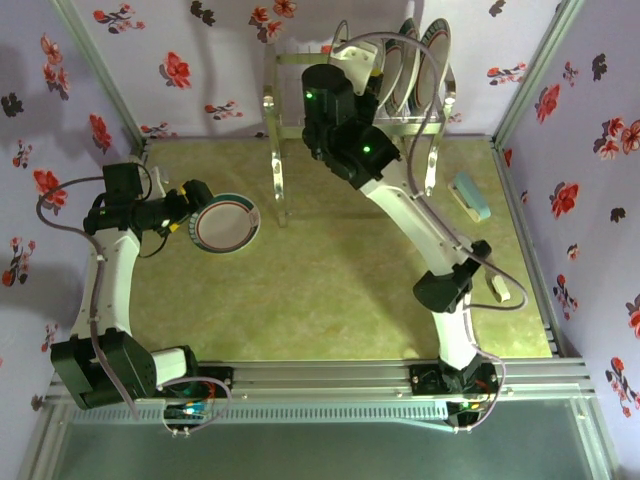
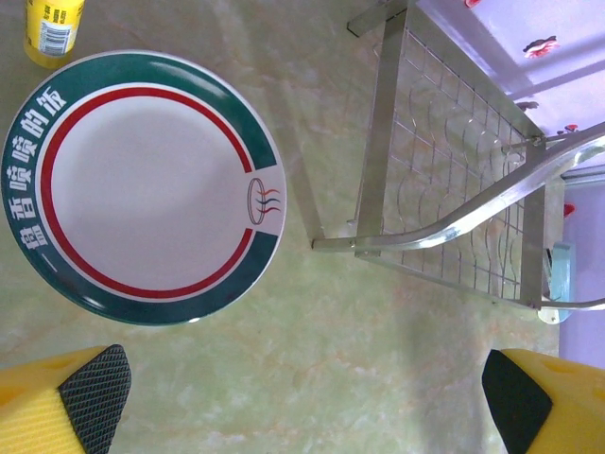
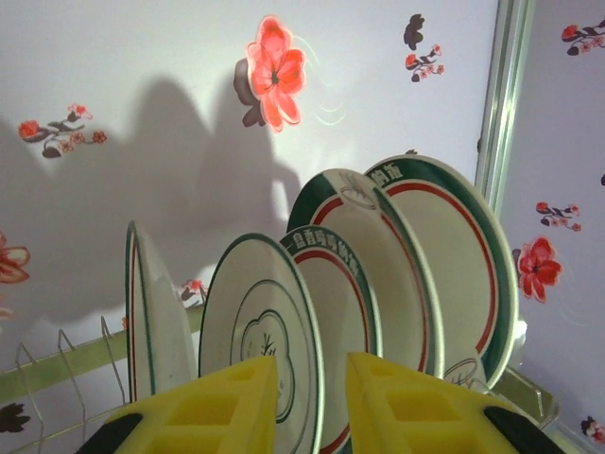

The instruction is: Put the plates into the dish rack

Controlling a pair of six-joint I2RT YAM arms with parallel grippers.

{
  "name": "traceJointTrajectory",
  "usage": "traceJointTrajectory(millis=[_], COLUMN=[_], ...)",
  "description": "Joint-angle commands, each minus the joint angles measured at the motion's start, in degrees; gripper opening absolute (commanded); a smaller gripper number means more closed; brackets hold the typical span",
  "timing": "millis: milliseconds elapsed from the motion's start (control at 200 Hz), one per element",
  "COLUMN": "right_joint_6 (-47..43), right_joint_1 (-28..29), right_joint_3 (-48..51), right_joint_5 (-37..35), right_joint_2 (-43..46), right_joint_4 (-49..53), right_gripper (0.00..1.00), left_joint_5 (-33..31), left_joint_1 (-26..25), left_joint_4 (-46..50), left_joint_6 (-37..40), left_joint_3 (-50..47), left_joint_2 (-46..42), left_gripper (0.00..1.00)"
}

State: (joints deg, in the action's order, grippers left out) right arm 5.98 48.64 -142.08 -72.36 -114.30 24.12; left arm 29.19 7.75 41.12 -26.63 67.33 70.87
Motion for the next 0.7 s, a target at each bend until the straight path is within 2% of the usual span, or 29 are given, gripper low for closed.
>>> traceJointTrajectory(millis=[0, 80, 220, 260, 320, 460, 695], right_joint_6=[4.5, 6.0, 9.5, 10.7, 13.4, 16.3, 22.2], right_joint_1=[-0.3, -0.4, -0.8, -1.2, -1.8, -3.4, -3.9], right_joint_3=[2.6, 5.1, 9.8, 12.9, 19.4, 32.9, 50.0], right_joint_5=[2.1, 3.5, 7.0, 8.5, 10.3, 14.1, 18.2], right_joint_2=[6.3, 9.8, 15.5, 17.8, 22.0, 31.5, 44.2], right_joint_4=[1.3, 4.0, 10.9, 11.9, 12.0, 12.2, 21.5], right_gripper=[0.32, 0.43, 0.77, 0.88, 0.99, 0.99, 0.99], left_joint_5=[0.0, -0.5, -3.1, -4.4, -6.3, -10.5, -12.5], left_joint_1=[-0.4, -0.4, -0.4, -0.4, -0.4, -0.4, -0.4], left_joint_4=[1.0, 1.6, 2.9, 3.2, 4.0, 5.7, 1.0], left_joint_6=[-0.4, -0.5, -1.8, -2.7, -4.1, -7.7, -17.0], left_joint_3=[0.5, 1.0, 1.7, 1.6, 1.5, 0.2, -5.8], left_joint_2=[-1.0, -0.9, -0.9, -1.1, -1.2, -1.5, -3.6], left_gripper=[1.0, 1.0, 1.0, 1.0, 1.0, 1.0, 1.0])
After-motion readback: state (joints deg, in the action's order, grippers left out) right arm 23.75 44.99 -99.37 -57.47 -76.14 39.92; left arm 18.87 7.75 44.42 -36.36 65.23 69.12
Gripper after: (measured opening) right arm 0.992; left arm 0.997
